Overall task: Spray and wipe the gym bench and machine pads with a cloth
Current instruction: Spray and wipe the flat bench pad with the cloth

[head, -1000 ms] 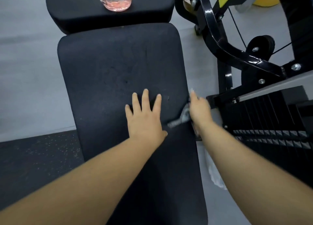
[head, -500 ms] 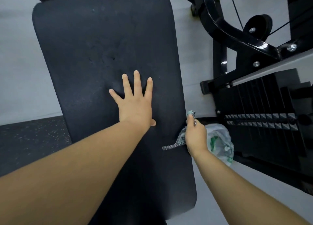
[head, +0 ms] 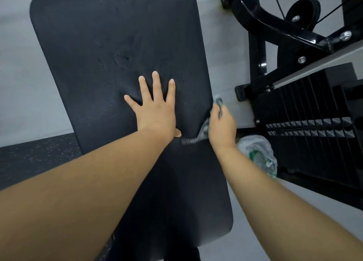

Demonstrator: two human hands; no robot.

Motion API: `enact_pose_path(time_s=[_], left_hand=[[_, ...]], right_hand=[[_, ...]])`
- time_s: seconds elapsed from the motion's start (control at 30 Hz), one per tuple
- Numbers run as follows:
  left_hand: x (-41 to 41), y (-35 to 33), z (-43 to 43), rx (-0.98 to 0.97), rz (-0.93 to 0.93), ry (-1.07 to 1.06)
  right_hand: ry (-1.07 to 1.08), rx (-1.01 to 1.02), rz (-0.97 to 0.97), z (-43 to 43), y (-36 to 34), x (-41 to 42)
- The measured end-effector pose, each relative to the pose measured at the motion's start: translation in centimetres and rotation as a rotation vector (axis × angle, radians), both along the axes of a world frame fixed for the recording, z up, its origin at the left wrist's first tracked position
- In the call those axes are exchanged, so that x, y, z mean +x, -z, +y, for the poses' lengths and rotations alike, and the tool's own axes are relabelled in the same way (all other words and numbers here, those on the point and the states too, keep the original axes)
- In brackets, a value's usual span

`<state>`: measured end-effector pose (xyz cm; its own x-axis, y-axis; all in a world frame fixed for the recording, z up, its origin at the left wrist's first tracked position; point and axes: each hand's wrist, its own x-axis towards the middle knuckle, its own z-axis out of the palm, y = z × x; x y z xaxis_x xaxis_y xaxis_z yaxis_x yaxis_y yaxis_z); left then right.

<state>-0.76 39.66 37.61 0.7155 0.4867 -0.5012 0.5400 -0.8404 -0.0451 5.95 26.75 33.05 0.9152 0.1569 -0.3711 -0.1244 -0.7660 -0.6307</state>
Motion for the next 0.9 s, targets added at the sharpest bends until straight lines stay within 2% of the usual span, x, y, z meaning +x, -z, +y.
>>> enact_pose_path(time_s=[0.13, 0.37, 0.5, 0.63, 0.77, 0.9], left_hand=[[-0.2, 0.0, 0.0, -0.002, -0.006, -0.005], [-1.0, 0.1, -0.1, -0.007, -0.089, -0.018], [-5.0, 0.4, -2.2, -0.016, -0.251, -0.054], [-8.5, 1.0, -4.7, -0.056, -0.215, -0.064], [-10.5, 1.8, -5.4, -0.07, -0.174, -0.091], [-11.9, 2.2, -6.9, -0.07, -0.158, -0.095]], right_hand=[[0.045, 0.035, 0.044, -5.4, 0.6, -5.2], [0.107, 0.103, 0.107, 3.5, -0.8, 3.4], [0.069, 0.083, 0.047, 2.1, -0.4, 1.9], [0.063, 0.027, -0.033, -4.4, 1.1, -4.3], [0.078, -0.076, 0.041, -10.5, 2.2, -9.7], [0.085, -0.012, 0.042, -5.8, 1.4, -4.7]])
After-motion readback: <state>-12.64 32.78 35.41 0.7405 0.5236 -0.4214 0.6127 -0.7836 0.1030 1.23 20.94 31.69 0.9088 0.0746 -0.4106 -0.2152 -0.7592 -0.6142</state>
